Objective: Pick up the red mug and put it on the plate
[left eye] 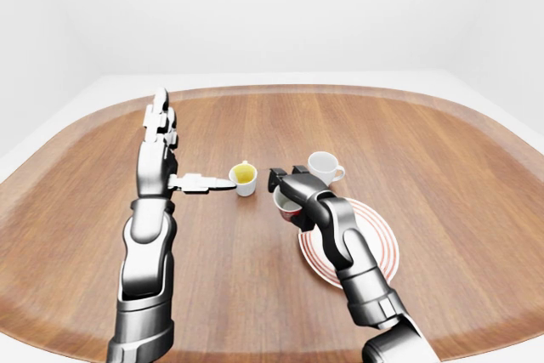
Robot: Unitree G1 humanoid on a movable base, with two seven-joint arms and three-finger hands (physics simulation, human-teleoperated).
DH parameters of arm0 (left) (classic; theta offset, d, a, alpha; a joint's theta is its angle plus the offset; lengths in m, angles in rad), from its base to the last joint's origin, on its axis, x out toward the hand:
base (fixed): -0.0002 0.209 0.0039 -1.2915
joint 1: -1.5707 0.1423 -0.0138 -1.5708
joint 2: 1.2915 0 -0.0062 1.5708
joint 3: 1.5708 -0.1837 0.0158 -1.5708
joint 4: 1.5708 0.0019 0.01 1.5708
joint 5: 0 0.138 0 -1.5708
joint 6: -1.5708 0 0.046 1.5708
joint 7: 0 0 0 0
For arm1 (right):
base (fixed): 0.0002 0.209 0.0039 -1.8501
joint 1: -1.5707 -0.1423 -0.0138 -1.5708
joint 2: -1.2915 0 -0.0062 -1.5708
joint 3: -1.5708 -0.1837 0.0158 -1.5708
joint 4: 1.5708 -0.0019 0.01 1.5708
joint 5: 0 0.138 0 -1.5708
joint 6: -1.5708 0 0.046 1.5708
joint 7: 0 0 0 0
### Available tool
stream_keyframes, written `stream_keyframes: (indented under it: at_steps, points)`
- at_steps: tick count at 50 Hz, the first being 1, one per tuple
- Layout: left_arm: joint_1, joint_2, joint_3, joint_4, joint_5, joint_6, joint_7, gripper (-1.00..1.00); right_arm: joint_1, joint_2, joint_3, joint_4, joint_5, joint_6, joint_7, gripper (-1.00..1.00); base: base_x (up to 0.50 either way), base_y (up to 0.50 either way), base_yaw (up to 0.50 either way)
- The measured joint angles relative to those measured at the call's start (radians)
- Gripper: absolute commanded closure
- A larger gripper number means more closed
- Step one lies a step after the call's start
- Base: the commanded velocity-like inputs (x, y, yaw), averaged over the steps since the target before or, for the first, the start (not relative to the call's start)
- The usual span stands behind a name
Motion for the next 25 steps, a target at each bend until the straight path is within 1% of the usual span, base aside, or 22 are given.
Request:
stream_keyframes:
  at_steps: [18,25]
  points:
    - [-0.001,-0.002,-0.001,-0.009,-0.001,0.000,0.002,-1.00,0.056,-0.055,-0.036,-0.107,0.028,0.000,0.038,1.00,0.00,0.00,0.00]
    - [0.001,-0.002,-0.001,-0.002,-0.003,0.000,0.003,-1.00,0.076,-0.079,-0.055,-0.120,0.042,0.000,0.036,1.00,0.00,0.00,0.00]
